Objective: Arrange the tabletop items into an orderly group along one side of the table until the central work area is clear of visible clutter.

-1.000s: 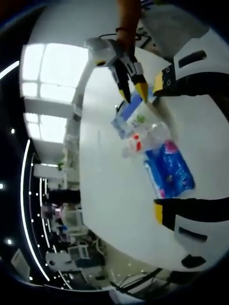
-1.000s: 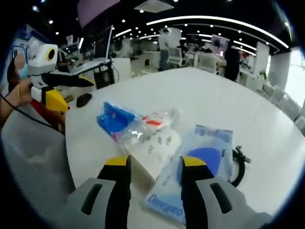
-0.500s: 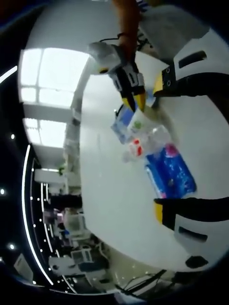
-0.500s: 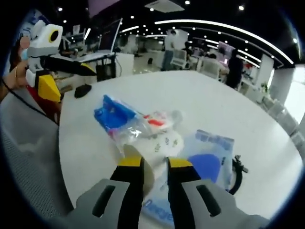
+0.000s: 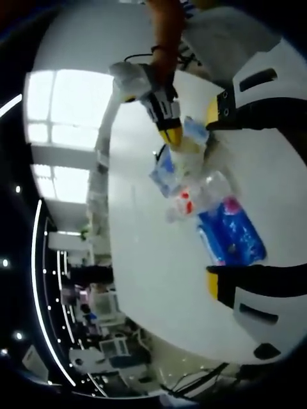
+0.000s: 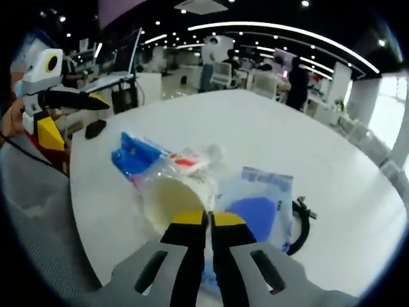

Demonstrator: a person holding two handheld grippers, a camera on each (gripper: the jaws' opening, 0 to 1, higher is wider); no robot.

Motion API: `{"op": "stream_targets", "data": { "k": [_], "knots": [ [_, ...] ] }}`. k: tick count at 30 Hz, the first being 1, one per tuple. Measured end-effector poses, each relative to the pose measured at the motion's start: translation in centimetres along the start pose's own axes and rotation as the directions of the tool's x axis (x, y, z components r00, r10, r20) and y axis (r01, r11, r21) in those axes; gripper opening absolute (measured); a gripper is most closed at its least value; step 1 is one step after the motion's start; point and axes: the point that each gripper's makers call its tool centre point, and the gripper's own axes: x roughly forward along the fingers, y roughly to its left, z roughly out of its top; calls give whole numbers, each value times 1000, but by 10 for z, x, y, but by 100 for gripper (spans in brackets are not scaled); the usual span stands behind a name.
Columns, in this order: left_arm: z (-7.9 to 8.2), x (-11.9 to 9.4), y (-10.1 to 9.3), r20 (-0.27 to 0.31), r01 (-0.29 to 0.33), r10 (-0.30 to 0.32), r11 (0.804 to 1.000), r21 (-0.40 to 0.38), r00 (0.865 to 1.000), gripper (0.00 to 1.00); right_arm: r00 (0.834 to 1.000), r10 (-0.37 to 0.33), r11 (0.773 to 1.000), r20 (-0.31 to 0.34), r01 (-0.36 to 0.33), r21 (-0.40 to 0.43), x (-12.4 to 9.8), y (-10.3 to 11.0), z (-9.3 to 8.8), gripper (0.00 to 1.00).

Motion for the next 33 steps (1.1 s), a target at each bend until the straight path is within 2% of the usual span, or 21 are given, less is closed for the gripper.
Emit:
{"op": "stream_targets", "data": {
  "k": [4, 7, 9, 12, 16, 18, 19, 21, 23, 27, 28, 30, 33],
  "knots": [
    [3, -1, -2, 14, 9, -9, 1000, 11, 1000, 84, 998, 43, 987, 36, -48, 150, -7, 1, 8, 2],
    [7, -2, -5, 29, 19, -19, 1000, 23, 999, 83, 999, 25, 992, 34, -30, 127, -14, -4, 13, 2],
    [8, -1, -8, 34, 28, -29, 999, 35, 999, 83, 999, 27, 988, 41, -32, 149, -19, -4, 17, 1],
    [11, -1, -15, 42, 49, -52, 997, 67, 998, 83, 995, 74, 964, 62, -87, 249, -26, 6, 25, 1],
    [17, -3, -19, 66, 57, -64, 992, 114, 996, 81, 993, 105, 948, 61, -118, 295, -33, 14, 32, 1],
    [20, -4, -22, 75, 63, -75, 988, 144, 994, 82, 989, 135, 928, 58, -147, 343, -37, 20, 36, 1],
    [24, -4, -25, 91, 71, -88, 982, 174, 992, 83, 981, 182, 905, 73, -196, 377, -40, 27, 41, 1],
    [33, -5, -34, 126, 85, -116, 970, 227, 985, 85, 970, 226, 867, 84, -240, 436, -45, 35, 46, 1],
    [35, -6, -41, 128, 92, -132, 956, 280, 983, 85, 964, 254, 847, 83, -263, 462, -50, 39, 49, 1],
    [36, -6, -52, 133, 129, -178, 941, 312, 975, 86, 956, 287, 830, 62, -281, 482, -57, 47, 53, 1],
    [37, -6, -55, 140, 136, -190, 936, 323, 972, 85, 951, 305, 818, 51, -289, 497, -58, 51, 53, 1],
    [39, -6, -64, 149, 159, -226, 918, 363, 963, 84, 941, 337, 807, 30, -305, 505, -62, 58, 53, 1],
    [36, -5, -71, 130, 179, -247, 902, 394, 960, 82, 933, 360, 816, -1, -315, 485, -65, 67, 52, 1]
  ]
}}
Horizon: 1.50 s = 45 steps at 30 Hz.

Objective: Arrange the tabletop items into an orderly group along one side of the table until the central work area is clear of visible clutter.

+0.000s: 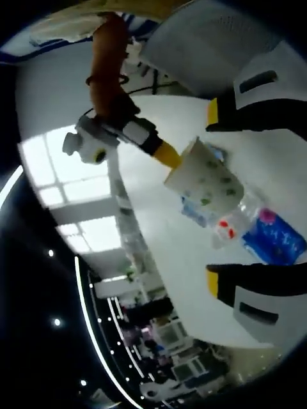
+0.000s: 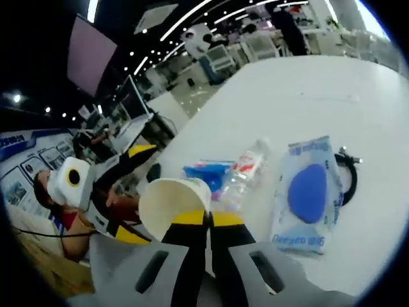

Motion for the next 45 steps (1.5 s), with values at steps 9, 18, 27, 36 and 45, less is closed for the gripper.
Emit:
{"op": "stream_targets", "data": {
  "k": [9, 18, 27, 36, 45],
  "knots": [
    [2, 3, -18, -5, 66, -66, 993, 98, 998, 73, 998, 21, 999, -65, -24, -38, -3, 16, -6, 1],
    [0, 3, -24, -19, 103, -101, 986, 129, 995, 58, 993, 81, 995, -87, -85, -47, -3, 32, -7, 1],
    [1, 3, -35, -16, 137, -136, 973, 188, 991, 46, 991, 103, 994, -82, -106, -25, -7, 38, -6, 2],
    [5, 3, -34, 12, 128, -132, 976, 177, 991, 45, 994, 99, 994, -46, -101, -40, -10, 39, -1, 2],
    [12, 1, -28, 58, 103, -110, 989, 109, 992, 43, 991, 132, 988, 18, -131, -83, -10, 47, 10, 13]
  ]
}}
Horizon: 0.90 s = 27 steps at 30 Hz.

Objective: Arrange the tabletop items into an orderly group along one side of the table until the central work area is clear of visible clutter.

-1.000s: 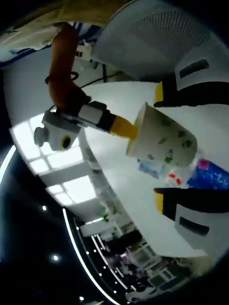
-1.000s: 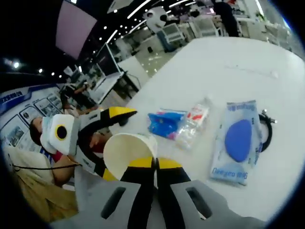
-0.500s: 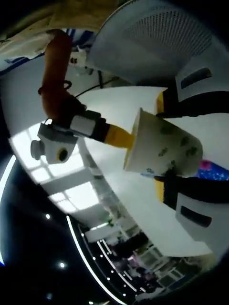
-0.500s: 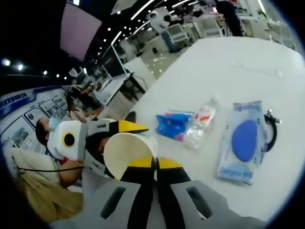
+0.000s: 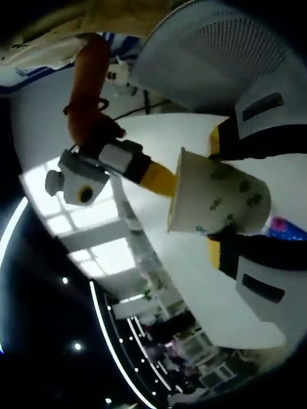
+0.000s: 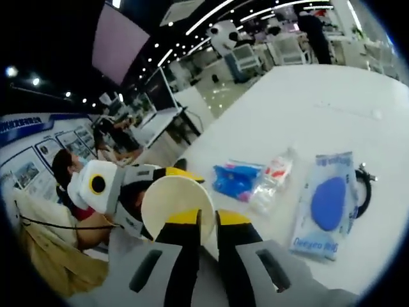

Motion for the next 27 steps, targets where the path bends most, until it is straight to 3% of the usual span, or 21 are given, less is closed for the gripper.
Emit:
{"op": "stream_targets", "data": {
  "k": [2, 8, 20, 24, 27],
  "knots": [
    [-1, 0, 1, -5, -6, 5, 1000, -19, 1000, 42, 1000, 4, 1000, 17, -4, 1, 1, 1, 2, 16],
    [-2, -1, 4, -2, -15, 14, 998, -55, 1000, 42, 999, -13, 1000, 51, 12, 22, -4, -2, 6, 5],
    [-5, 1, 3, -19, -14, 13, 998, -64, 1000, 41, 996, 7, 1000, 93, -6, -8, -8, 5, 13, 7],
    [-6, 0, 7, -14, -27, 26, 997, -76, 1000, 41, 991, 28, 999, 127, -22, -45, -9, 10, 20, 11],
    [-6, 0, 9, -12, -32, 31, 997, -71, 999, 41, 987, 30, 998, 158, -21, -56, -9, 9, 26, 20]
  ]
}}
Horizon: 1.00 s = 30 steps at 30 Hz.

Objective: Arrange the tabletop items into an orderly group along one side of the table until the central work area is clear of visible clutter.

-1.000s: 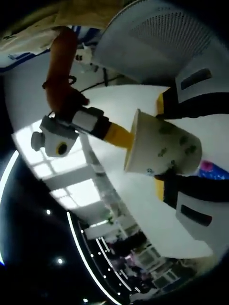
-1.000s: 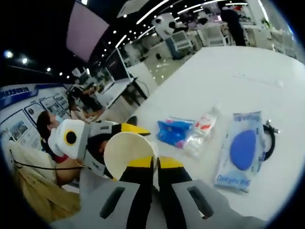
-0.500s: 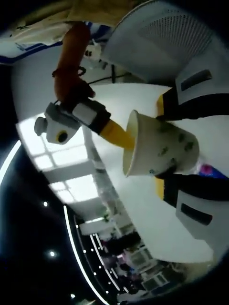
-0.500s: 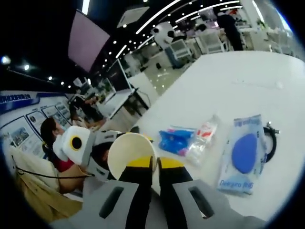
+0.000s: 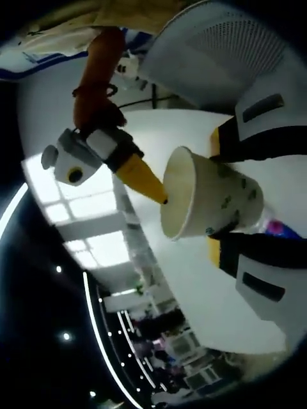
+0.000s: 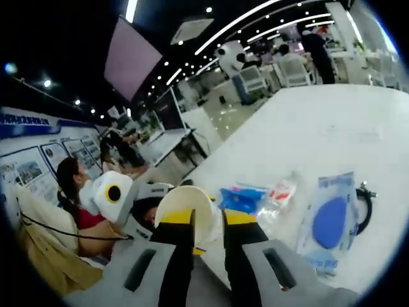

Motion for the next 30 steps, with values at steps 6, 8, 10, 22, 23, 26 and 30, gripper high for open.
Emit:
{"op": "stream_targets", "data": {
  "k": [6, 8, 10, 22, 23, 26, 30],
  "knots": [
    [-5, 1, 3, -19, -5, 5, 1000, -3, 1000, 41, 998, -2, 1000, 64, 3, -17, -3, -2, 10, 31],
    [-6, 1, 3, -22, -7, 6, 1000, -8, 1000, 41, 997, -16, 1000, 71, 18, -19, -4, -5, 10, 35],
    [-5, 0, 4, -18, -10, 9, 1000, -19, 1000, 41, 997, -36, 999, 70, 38, -27, -5, -10, 10, 40],
    [-8, -4, 12, -33, -55, 54, 997, -58, 998, 41, 987, -122, 989, 107, 130, -67, -12, -35, 3, 73],
    [-8, -4, 12, -33, -56, 54, 997, -59, 998, 41, 986, -129, 988, 109, 138, -76, -13, -38, 2, 76],
    [-8, -4, 12, -38, -62, 60, 996, -59, 997, 41, 984, -152, 983, 97, 161, -91, -13, -44, -2, 86],
    [-9, -5, 14, -46, -78, 75, 995, -59, 996, 41, 979, -181, 974, 90, 191, -123, -15, -51, -9, 91]
  ]
}}
